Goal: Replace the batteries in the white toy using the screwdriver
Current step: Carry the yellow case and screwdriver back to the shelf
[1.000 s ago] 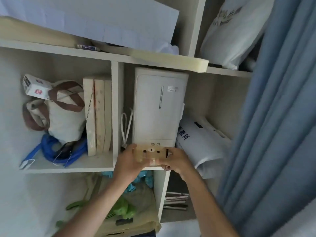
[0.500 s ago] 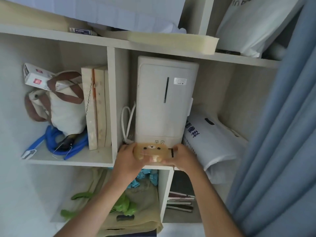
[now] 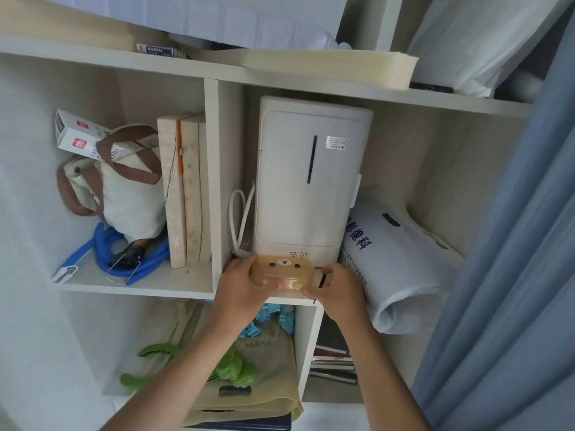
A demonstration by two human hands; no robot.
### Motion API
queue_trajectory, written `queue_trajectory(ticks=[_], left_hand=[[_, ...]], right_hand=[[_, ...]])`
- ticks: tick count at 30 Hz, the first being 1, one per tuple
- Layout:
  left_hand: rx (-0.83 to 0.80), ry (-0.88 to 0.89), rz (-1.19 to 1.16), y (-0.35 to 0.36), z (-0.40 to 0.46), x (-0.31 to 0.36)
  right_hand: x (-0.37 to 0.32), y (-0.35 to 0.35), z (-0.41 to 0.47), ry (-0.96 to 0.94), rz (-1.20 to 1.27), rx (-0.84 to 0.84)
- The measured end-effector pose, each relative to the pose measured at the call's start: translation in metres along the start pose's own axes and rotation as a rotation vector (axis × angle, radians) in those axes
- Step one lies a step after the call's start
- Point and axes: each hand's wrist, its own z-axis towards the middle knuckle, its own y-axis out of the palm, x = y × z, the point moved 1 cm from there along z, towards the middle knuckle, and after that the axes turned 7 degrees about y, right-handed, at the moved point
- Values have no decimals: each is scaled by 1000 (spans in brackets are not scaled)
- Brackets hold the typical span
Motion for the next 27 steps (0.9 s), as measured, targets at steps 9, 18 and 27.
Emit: queue_trajectory(ticks=[9,18,27], left_hand=[[14,-20,19,1,-6,12],[-29,-36,98,-4,-12,26],[-77,40,65,-28,-32,47]], right_hand=[[6,-1,-2,-111,113,-6],[0,-5,-11,-277,139,51],[-20,-27,-50,-134,216,-98]])
